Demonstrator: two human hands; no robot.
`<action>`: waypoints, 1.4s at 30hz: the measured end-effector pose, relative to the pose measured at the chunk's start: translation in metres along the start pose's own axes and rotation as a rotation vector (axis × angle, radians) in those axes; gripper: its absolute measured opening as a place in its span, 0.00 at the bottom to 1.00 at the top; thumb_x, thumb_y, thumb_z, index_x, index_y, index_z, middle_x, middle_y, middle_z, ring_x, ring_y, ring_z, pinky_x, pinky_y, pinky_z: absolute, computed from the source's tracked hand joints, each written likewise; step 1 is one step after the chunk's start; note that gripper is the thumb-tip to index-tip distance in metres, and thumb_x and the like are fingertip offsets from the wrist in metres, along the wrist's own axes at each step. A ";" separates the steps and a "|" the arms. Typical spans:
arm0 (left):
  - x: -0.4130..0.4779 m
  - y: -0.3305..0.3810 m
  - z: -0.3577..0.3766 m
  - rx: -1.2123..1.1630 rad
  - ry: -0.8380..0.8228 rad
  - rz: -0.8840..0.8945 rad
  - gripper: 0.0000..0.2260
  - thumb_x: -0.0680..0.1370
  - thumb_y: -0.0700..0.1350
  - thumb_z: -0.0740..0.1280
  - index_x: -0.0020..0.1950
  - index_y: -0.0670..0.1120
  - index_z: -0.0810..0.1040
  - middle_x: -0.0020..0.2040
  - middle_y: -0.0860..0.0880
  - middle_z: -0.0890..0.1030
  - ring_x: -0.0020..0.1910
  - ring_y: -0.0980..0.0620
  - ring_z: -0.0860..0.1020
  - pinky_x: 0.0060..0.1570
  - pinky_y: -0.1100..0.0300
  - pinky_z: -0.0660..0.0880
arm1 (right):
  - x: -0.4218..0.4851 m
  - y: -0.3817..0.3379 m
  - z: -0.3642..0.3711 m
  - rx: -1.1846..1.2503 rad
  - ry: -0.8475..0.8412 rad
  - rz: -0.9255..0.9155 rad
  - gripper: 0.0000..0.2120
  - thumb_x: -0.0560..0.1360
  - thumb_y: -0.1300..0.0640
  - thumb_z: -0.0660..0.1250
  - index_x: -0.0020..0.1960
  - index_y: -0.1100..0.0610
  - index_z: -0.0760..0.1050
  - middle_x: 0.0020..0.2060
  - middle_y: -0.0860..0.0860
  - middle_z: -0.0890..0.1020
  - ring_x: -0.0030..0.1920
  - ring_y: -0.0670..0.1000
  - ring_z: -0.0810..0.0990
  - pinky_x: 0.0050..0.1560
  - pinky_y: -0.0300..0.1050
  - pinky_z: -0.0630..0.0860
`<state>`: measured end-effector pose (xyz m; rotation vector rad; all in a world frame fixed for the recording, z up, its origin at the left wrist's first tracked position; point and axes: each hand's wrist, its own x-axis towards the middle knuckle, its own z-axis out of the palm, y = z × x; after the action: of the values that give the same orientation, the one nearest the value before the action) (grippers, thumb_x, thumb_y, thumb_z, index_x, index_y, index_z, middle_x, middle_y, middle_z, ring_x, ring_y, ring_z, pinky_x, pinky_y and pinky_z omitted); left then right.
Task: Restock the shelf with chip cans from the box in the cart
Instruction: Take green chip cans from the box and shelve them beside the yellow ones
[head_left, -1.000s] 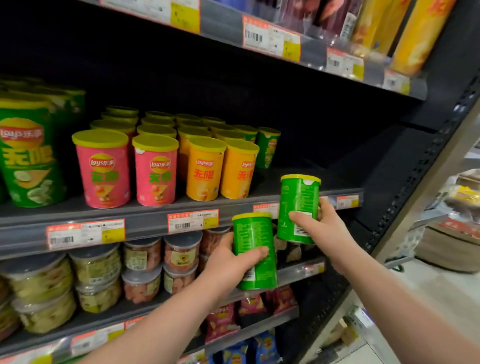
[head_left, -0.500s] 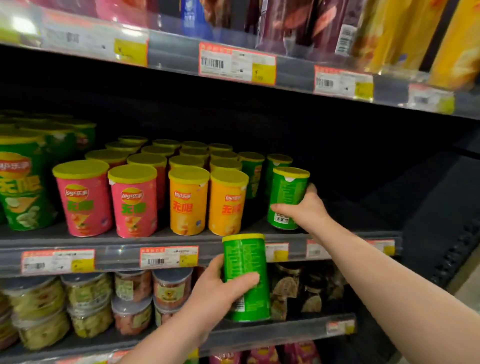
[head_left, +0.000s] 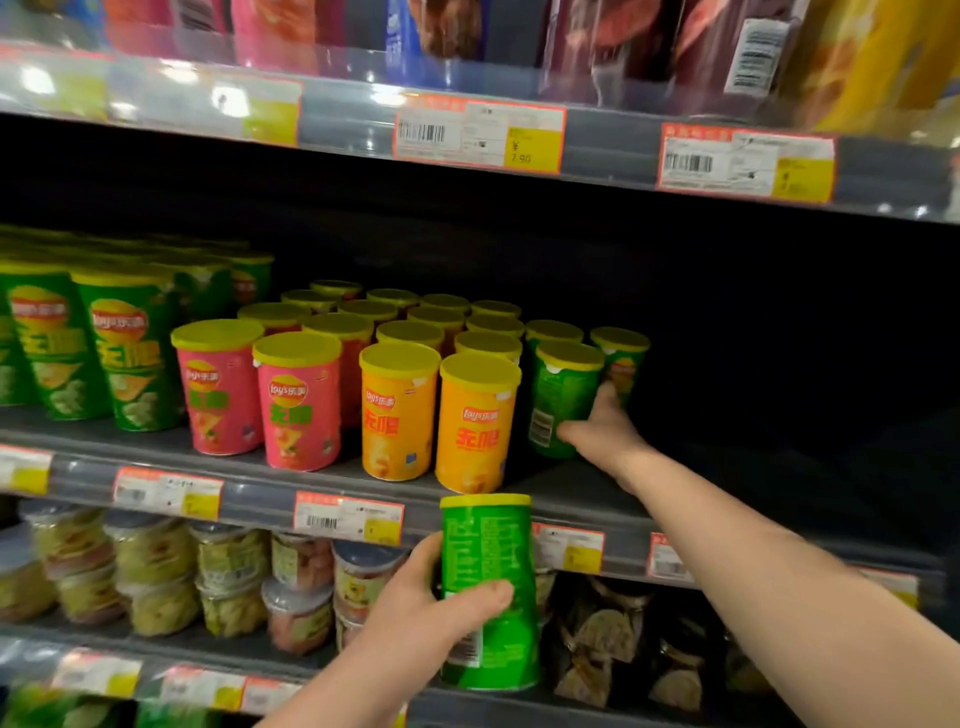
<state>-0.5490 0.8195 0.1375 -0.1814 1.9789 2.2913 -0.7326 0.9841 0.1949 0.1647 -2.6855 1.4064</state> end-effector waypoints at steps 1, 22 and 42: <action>0.000 0.000 0.002 0.001 0.004 0.002 0.35 0.51 0.55 0.78 0.56 0.54 0.74 0.48 0.51 0.85 0.49 0.49 0.83 0.54 0.47 0.78 | 0.000 0.002 -0.001 -0.042 -0.007 -0.023 0.33 0.69 0.62 0.72 0.68 0.59 0.59 0.63 0.58 0.72 0.64 0.56 0.71 0.60 0.44 0.68; 0.000 0.000 0.012 0.031 0.010 0.071 0.35 0.51 0.53 0.78 0.56 0.52 0.75 0.48 0.50 0.85 0.48 0.49 0.84 0.49 0.52 0.78 | 0.010 0.001 0.001 -0.186 0.043 0.017 0.28 0.65 0.47 0.78 0.59 0.54 0.70 0.57 0.54 0.79 0.57 0.55 0.78 0.54 0.46 0.73; -0.001 0.012 0.023 0.000 -0.027 0.084 0.31 0.56 0.53 0.79 0.57 0.54 0.74 0.48 0.52 0.85 0.47 0.52 0.84 0.45 0.57 0.79 | 0.003 0.002 -0.012 -0.161 0.012 -0.035 0.29 0.71 0.45 0.72 0.66 0.56 0.69 0.55 0.53 0.78 0.54 0.53 0.77 0.51 0.44 0.73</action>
<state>-0.5501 0.8405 0.1530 -0.0687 2.0109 2.3303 -0.7351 0.9952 0.2003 0.1873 -2.7566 1.1715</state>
